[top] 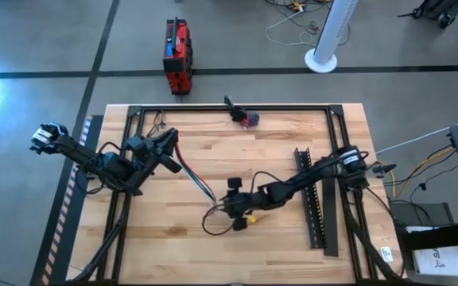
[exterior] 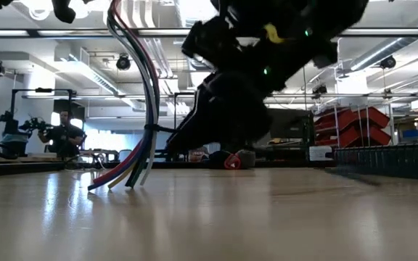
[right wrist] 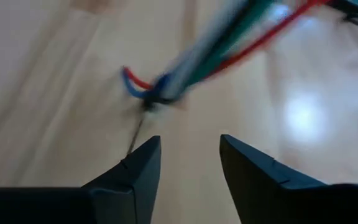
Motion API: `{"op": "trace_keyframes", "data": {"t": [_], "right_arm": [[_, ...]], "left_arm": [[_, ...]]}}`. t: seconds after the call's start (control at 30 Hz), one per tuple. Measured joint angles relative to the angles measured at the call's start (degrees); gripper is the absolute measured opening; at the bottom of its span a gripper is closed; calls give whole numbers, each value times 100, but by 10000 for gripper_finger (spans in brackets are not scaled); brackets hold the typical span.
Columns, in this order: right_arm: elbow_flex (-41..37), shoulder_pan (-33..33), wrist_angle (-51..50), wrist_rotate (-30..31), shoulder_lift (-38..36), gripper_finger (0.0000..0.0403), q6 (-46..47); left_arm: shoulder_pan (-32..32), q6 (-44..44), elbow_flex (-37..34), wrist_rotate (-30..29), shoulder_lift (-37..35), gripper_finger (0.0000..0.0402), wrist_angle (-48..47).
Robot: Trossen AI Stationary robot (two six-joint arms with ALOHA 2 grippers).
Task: Ziptie cables
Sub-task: Close the cables together using a zip tie
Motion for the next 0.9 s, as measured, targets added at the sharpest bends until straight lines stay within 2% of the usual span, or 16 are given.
{"op": "trace_keyframes", "data": {"t": [0.3, 0.67, 0.9], "right_arm": [[-35, 12, 1334, -298, 508, 103, 605], [357, 99, 1556, -423, 969, 69, 826], [378, 101, 1932, -418, 979, 24, 811]], "left_arm": [[2, 117, 0, -15, -141, 29, 19], [2, 277, 0, -13, -174, 29, 22], [2, 360, 0, -4, -174, 29, 26]]}}
